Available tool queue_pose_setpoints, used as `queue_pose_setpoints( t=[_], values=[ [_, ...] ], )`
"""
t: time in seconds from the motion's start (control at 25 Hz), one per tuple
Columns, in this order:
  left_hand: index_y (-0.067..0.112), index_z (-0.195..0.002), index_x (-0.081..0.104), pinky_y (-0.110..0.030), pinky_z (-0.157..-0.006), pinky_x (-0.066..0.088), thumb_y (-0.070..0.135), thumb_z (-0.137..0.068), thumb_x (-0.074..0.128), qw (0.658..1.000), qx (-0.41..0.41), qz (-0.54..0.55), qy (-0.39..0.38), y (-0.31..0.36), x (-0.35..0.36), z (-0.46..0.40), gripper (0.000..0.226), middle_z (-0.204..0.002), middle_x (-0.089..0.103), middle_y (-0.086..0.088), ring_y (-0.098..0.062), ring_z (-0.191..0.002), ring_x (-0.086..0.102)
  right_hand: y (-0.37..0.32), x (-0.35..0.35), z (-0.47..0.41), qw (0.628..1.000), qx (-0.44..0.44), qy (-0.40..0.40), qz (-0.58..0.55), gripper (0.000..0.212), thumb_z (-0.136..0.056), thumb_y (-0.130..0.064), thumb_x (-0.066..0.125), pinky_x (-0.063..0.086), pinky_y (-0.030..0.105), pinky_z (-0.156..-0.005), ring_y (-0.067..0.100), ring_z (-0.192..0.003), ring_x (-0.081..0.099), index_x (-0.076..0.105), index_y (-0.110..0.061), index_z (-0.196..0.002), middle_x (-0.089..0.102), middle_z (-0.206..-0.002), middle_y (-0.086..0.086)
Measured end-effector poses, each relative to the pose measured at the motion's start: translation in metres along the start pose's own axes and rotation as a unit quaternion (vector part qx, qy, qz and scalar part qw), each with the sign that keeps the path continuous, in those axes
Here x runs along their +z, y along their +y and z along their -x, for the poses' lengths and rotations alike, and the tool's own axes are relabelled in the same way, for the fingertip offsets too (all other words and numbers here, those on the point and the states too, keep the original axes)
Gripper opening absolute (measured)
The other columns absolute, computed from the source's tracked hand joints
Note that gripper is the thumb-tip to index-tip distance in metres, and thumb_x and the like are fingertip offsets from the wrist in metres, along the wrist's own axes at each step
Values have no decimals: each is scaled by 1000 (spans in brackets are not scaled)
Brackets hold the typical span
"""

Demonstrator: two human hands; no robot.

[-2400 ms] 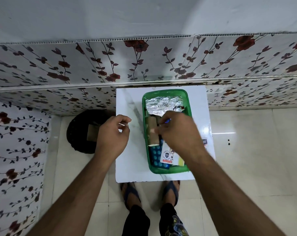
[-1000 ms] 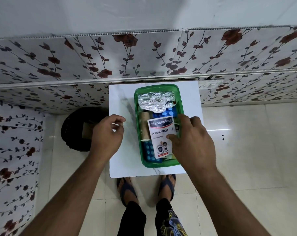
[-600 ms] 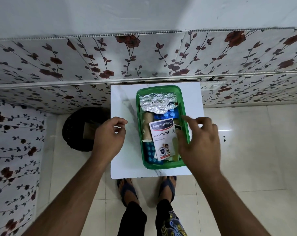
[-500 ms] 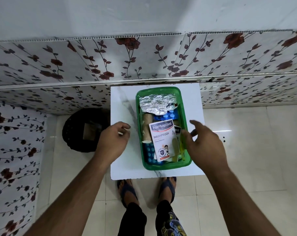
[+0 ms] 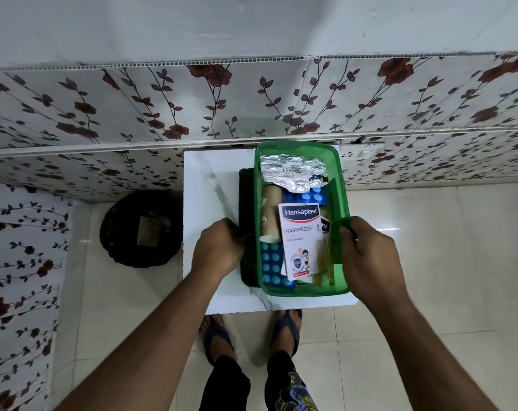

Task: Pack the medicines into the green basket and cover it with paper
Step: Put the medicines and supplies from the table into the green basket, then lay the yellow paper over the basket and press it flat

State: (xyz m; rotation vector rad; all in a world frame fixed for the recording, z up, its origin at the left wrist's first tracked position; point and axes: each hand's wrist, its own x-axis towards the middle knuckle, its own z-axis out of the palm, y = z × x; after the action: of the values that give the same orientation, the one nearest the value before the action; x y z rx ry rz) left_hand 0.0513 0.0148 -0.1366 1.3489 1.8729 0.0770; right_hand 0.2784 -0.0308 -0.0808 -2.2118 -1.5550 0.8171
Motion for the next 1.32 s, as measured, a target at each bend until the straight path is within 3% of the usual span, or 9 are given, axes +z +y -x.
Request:
queue_pose_setpoints(
  t=[0.2, 0.32, 0.44, 0.6, 0.76, 0.88, 1.0, 1.16, 1.32],
  values=[
    [11, -67, 56, -44, -65, 59, 28, -77, 62, 995, -43, 81, -32, 11, -19, 8, 21, -68, 63, -8, -30, -69, 66, 13, -19, 1, 999, 20, 31, -12, 23, -100, -17, 41, 44, 42, -54, 28, -60, 55, 57, -8, -85, 59, -65, 5],
    [10, -62, 50, -32, -48, 48, 24, -76, 61, 995, -11, 67, 67, 17, -66, 32, 23, -57, 55, -3, -24, -55, 59, 12, -17, 2, 1000, 26, 8, 0, 22, -100, -17, 41, 48, 43, -58, 32, -65, 57, 58, -8, -89, 64, -72, 11],
    [15, -59, 50, -23, -44, 30, 23, -78, 61, 985, 64, -17, 160, 32, -107, 57, 24, -52, 48, 3, -14, -47, 46, 3, 3, 2, 999, 8, -27, 19, 23, -100, -21, 39, 49, 41, -63, 35, -75, 60, 59, -9, -96, 68, -84, 14],
    [15, -72, 56, -32, -51, 49, 36, -77, 52, 960, 120, -162, 192, 47, -108, 68, 22, -66, 57, -2, -26, -57, 57, -12, 33, -1, 998, -18, -58, 26, 25, -100, -26, 39, 41, 36, -64, 37, -86, 62, 59, -10, -102, 69, -95, 13],
    [11, -77, 56, -28, -51, 32, 38, -78, 57, 944, 135, -230, 195, 72, -71, 79, 27, -73, 61, -7, -35, -58, 61, -19, 36, -4, 997, 3, -73, -15, 30, -98, -37, 45, 51, 34, -70, 24, -83, 67, 65, -21, -113, 72, -100, -1],
    [9, -81, 58, -25, -45, 27, 39, -72, 62, 935, 172, -255, 176, 92, -35, 83, 32, -80, 66, -10, -30, -46, 58, -14, 25, -7, 986, 65, -25, -154, 27, -98, -33, 49, 54, 34, -74, 14, -80, 68, 73, -25, -105, 74, -91, -6],
    [8, -92, 60, -22, -42, 26, 46, -69, 72, 933, 159, -280, 161, 103, -9, 78, 45, -103, 70, -17, -27, -43, 59, -15, 15, -19, 946, 113, -8, -304, 27, -98, -20, 49, 46, 15, -62, 4, -70, 64, 76, -19, -101, 74, -86, -2],
    [11, -105, 56, -21, -41, 27, 47, -70, 75, 932, 163, -279, 163, 102, 12, 75, 54, -117, 68, -18, -25, -45, 63, -20, 7, -38, 918, 149, -38, -366, 25, -96, -16, 51, 45, 20, -60, 11, -74, 62, 75, -17, -102, 73, -89, 3],
    [12, -118, 51, -29, -58, 44, 43, -90, 54, 954, 175, -113, 214, 83, -17, 59, 42, -108, 64, -10, -29, -73, 66, -20, 12, -48, 923, 152, -74, -346, 19, -94, -25, 60, 48, 28, -65, 15, -82, 65, 72, -19, -106, 71, -90, -3]
  ],
)
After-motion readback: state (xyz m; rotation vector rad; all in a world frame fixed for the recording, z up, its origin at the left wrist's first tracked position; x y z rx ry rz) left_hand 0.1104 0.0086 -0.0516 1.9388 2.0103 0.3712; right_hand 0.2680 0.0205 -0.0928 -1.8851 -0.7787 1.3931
